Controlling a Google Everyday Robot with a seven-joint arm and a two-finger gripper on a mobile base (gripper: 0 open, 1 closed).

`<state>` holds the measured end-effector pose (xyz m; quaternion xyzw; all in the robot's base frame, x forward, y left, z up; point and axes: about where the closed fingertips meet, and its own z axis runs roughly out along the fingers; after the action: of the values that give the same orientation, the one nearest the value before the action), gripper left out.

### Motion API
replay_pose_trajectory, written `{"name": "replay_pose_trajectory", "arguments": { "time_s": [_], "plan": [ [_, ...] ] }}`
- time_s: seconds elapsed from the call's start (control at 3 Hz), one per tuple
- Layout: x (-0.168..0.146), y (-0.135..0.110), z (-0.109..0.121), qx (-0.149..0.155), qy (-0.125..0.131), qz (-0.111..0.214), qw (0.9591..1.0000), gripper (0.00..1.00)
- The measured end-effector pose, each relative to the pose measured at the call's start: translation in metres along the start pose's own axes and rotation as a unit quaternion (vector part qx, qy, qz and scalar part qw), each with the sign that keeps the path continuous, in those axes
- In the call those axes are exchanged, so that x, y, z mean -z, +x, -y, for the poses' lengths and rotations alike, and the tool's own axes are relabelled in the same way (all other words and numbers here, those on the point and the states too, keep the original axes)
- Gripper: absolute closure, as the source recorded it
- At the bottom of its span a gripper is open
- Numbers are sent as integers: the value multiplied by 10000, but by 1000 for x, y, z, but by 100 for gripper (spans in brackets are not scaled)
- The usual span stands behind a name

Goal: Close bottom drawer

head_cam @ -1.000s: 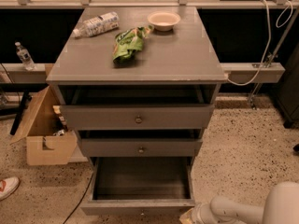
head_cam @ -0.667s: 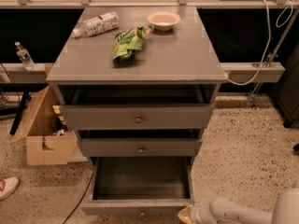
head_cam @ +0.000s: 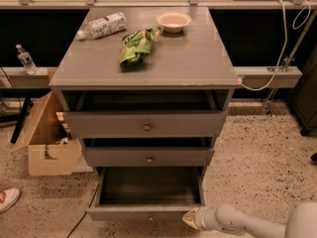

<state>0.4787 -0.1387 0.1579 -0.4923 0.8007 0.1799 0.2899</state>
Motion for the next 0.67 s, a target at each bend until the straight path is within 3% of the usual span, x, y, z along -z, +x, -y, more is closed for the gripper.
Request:
{"name": "replay_pose_trajectory", "arguments": {
  "time_s": [0.67],
  "plan": [
    [-14,-25,47,327,299,238,9987,100]
  ]
}}
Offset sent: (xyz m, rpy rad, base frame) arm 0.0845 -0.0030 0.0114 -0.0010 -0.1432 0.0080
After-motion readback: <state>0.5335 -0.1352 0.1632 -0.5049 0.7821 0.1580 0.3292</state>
